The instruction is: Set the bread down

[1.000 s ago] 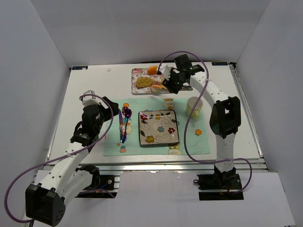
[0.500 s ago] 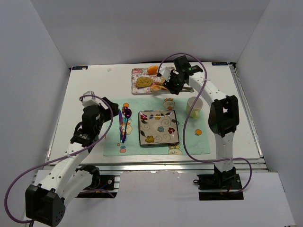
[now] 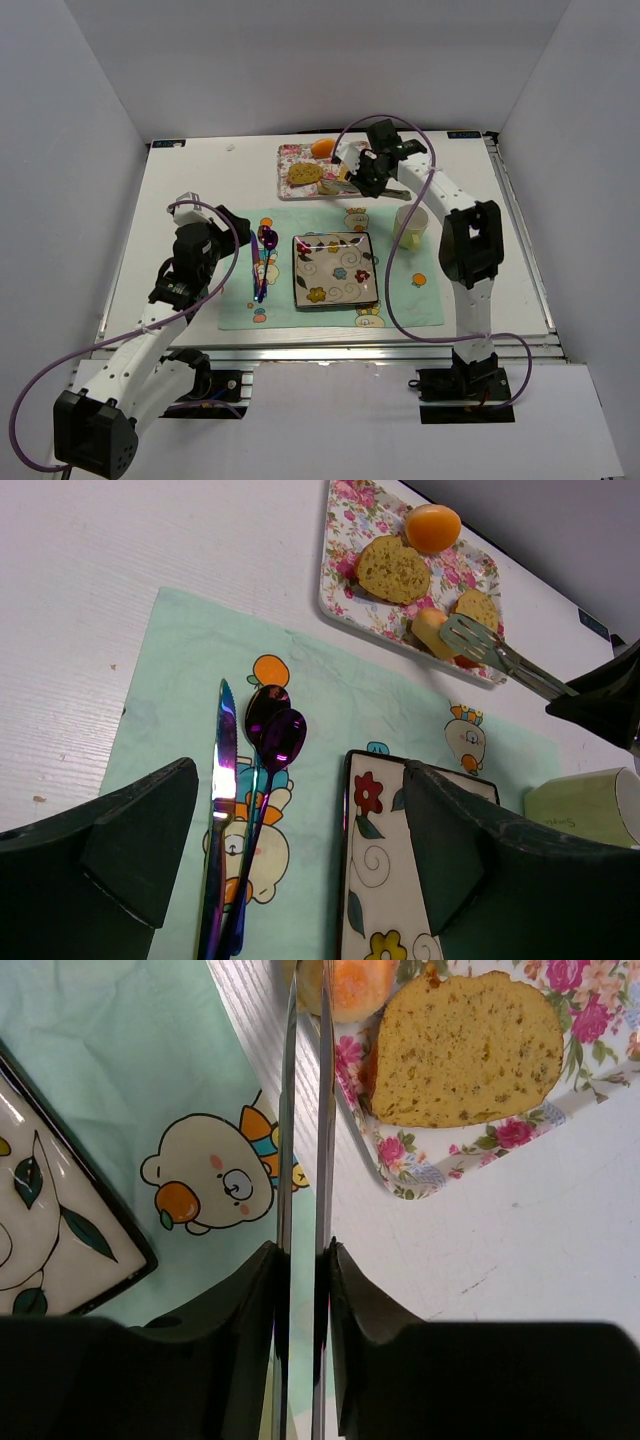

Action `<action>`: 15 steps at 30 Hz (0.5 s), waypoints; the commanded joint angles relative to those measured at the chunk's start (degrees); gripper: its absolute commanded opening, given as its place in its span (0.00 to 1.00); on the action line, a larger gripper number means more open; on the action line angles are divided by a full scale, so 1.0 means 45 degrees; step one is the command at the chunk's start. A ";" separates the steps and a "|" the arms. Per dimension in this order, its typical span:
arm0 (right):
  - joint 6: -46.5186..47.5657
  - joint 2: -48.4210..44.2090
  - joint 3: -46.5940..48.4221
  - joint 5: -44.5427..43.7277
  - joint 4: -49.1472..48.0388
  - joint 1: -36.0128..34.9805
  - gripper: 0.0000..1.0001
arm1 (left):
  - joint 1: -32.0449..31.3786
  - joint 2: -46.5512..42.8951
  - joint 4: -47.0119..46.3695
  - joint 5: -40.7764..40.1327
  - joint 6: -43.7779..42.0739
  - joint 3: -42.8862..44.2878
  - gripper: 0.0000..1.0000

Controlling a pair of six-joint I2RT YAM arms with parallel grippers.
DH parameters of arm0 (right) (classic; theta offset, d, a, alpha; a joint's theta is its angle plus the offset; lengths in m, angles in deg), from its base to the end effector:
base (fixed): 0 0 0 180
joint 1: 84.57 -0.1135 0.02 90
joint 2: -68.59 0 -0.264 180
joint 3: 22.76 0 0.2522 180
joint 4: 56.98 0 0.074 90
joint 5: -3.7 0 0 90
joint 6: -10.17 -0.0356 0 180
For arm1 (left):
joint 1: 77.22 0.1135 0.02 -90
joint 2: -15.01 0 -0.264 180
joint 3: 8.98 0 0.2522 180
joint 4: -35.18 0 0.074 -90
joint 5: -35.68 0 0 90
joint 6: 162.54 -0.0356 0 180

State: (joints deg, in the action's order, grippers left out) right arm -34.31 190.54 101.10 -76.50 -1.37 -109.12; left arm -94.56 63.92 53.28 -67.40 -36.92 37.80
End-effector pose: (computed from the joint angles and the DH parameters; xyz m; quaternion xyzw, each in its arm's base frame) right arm 0.4308 0.2034 0.2580 -0.5653 0.7599 0.0233 0.3200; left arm 0.1938 -0.0521 0.2655 -0.1938 0.7943 -0.1697 0.5503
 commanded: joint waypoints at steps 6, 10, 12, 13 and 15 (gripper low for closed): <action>-0.0369 -0.3035 -0.1123 0.1706 -0.0238 -0.0070 0.17 | 0.0065 -0.0243 -0.0065 -0.0023 -0.0004 0.0300 0.92; 0.0175 -0.5042 -0.3056 0.2974 0.0621 -0.0109 0.16 | 0.0046 -0.0204 -0.0105 -0.0003 -0.0024 0.0378 0.92; 0.0567 -0.6155 -0.4671 0.3405 0.1206 -0.0168 0.16 | 0.0046 -0.0204 -0.0163 0.0016 -0.0024 0.0359 0.92; 0.0878 -0.6569 -0.5243 0.3543 0.1402 -0.0207 0.17 | 0.0046 -0.0204 -0.0183 0.0036 -0.0024 0.0339 0.92; 0.1018 -0.7350 -0.6434 0.3545 0.1502 -0.0343 0.18 | 0.0065 -0.0184 -0.0241 0.0075 -0.0005 0.0300 0.92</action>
State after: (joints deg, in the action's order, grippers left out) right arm -32.63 161.47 78.52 -64.72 1.23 -109.56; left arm -94.56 63.92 53.22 -67.38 -36.94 37.82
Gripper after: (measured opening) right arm 0.252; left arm 0.919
